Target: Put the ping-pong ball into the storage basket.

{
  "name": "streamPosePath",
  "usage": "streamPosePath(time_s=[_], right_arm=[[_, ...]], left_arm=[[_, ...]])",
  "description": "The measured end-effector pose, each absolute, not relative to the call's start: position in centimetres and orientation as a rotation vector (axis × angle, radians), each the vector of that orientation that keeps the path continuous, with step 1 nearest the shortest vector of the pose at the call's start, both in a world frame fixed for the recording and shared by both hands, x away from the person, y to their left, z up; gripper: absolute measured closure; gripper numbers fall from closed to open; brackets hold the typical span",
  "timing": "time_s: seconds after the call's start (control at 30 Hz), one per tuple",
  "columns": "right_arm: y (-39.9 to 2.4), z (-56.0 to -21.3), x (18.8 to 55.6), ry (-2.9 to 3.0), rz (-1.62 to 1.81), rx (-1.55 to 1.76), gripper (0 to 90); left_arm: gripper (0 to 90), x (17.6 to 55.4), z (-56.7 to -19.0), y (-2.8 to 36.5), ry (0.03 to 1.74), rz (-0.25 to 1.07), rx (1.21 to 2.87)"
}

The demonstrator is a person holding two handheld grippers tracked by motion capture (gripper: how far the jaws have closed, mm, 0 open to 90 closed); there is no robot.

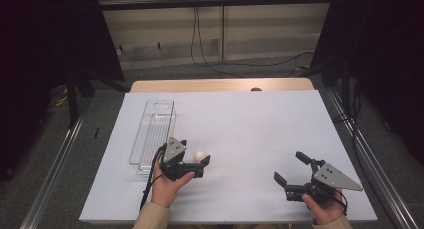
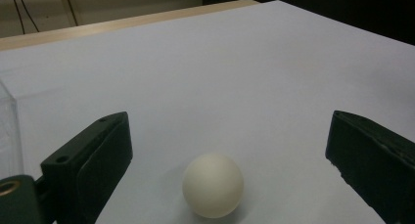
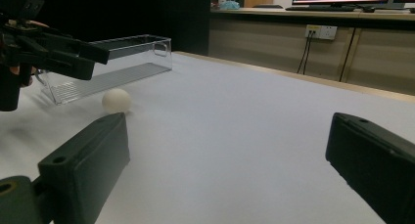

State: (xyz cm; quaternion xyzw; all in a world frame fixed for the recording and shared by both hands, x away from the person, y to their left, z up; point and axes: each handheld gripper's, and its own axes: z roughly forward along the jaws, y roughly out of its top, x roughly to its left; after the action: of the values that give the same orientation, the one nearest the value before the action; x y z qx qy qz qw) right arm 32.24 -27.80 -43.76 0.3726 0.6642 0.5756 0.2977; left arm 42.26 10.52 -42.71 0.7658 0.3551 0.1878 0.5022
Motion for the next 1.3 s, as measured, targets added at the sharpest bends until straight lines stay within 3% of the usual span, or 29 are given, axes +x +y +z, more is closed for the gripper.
streamPosePath(time_s=[0.6, 1.3], right_arm=[[-27.8, -43.8, 32.2, 1.766, 1.53, 0.995, 2.1], [-27.8, -43.8, 32.3, 1.771, 1.529, 0.99, 2.1]], left_arm=[[6.1, 43.0, -43.5, 10.3, 0.923, 0.443, 1.889], [22.3, 43.6, -44.4, 9.9, 0.938, 0.377, 1.987]])
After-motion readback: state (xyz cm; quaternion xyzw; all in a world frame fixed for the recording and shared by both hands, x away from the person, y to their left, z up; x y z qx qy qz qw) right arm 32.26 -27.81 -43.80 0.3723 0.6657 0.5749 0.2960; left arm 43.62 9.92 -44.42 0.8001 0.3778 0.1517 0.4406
